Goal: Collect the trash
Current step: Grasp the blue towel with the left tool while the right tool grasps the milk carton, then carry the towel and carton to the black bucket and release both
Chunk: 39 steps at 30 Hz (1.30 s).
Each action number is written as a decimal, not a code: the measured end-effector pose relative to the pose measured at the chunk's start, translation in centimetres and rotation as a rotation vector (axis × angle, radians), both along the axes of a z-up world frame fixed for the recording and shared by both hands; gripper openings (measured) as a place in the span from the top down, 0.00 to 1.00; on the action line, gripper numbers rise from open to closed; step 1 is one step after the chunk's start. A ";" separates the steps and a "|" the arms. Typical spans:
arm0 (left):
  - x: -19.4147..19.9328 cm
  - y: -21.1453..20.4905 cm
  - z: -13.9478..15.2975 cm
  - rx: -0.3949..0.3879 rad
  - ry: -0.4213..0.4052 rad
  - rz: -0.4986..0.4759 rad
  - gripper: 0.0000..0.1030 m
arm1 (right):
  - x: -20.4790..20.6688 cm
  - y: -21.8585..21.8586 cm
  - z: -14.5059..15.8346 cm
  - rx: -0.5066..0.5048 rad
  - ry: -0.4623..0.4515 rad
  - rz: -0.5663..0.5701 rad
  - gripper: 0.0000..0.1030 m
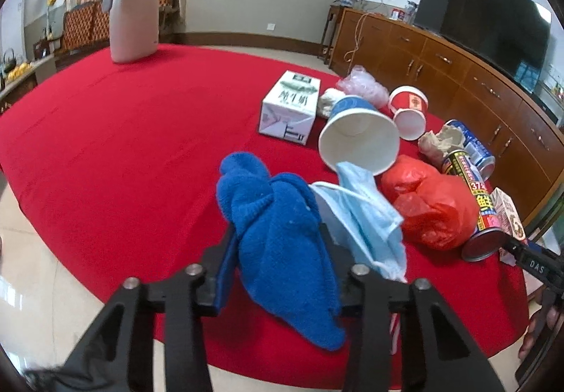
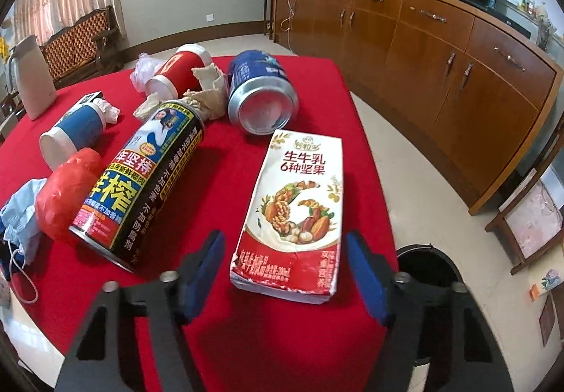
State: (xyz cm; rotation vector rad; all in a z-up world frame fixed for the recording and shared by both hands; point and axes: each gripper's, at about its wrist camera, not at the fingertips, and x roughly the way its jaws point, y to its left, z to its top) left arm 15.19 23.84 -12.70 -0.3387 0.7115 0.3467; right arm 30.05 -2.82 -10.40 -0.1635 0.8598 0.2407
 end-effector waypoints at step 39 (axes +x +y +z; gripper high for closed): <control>0.7 -27.7 8.8 0.086 -0.181 -0.541 0.67 | -9.8 -23.3 7.2 0.101 -0.183 -0.141 0.49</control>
